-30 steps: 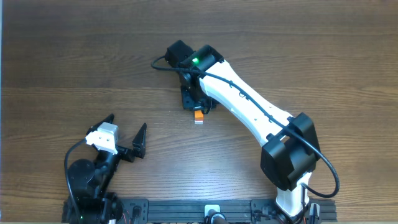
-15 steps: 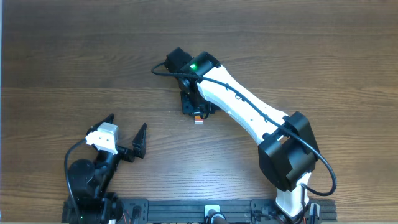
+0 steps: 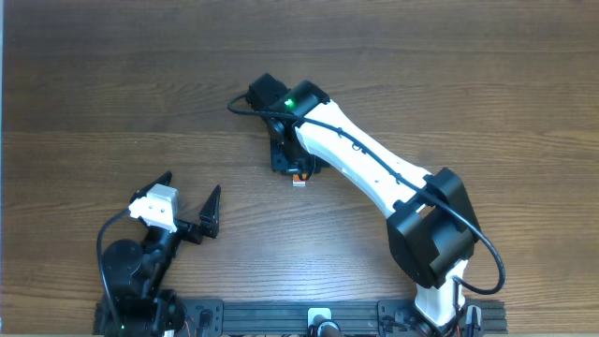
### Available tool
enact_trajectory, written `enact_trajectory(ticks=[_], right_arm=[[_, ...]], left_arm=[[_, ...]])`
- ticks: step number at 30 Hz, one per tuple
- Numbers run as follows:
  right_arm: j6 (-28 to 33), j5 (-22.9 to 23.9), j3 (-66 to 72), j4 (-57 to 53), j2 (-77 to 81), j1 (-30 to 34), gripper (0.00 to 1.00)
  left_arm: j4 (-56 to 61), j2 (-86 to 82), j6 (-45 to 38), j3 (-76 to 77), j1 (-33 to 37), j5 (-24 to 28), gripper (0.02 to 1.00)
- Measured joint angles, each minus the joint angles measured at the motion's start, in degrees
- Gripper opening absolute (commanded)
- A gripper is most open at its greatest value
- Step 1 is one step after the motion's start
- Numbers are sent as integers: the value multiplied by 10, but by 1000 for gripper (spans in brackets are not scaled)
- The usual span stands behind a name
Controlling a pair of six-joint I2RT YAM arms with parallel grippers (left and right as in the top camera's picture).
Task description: Stack Cubes
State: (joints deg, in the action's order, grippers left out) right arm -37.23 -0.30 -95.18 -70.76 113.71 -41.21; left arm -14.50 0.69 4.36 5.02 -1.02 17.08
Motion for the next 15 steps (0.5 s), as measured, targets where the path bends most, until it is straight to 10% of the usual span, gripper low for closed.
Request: enact_trajectory(ticks=[15], right_arm=[[-2,0,11,10,0,0,12]], left_arm=[[0,0,0,0,0,0,1000]])
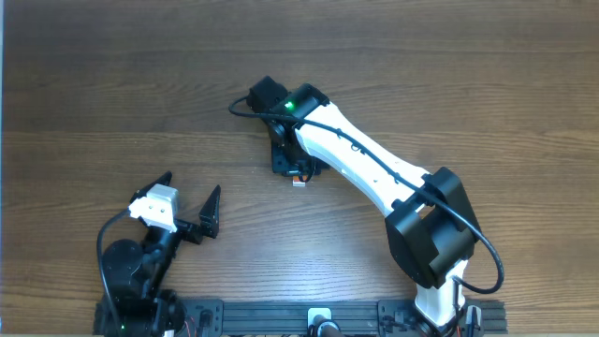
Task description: Stack Cubes
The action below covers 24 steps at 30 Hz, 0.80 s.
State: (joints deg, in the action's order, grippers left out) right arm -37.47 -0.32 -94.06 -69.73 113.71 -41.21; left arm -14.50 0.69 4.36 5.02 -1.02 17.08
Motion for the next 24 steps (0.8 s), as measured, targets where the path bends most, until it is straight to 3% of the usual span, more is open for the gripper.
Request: enact_trajectory(ticks=[24], right_arm=[[-1,0,0,-6,-7,0,9]], left_arm=[[0,0,0,0,0,0,1000]])
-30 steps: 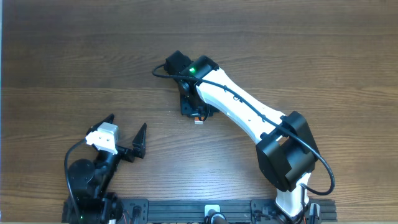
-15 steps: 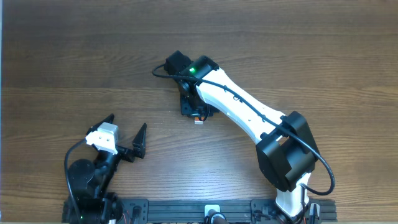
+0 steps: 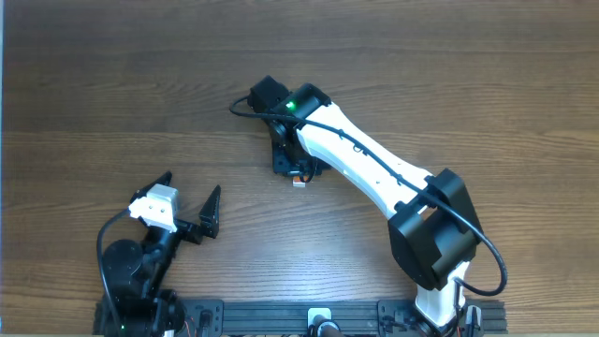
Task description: Stack Cubes
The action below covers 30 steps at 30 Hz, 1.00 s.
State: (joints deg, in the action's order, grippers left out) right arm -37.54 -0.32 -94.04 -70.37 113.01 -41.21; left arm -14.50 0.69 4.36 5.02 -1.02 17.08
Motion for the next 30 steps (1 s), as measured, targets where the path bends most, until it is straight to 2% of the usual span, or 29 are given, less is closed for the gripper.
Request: enact_trajectory(ticks=[30], right_arm=[[0,0,0,5,0,-6,9]], left_arm=[[0,0,0,0,0,0,1000]])
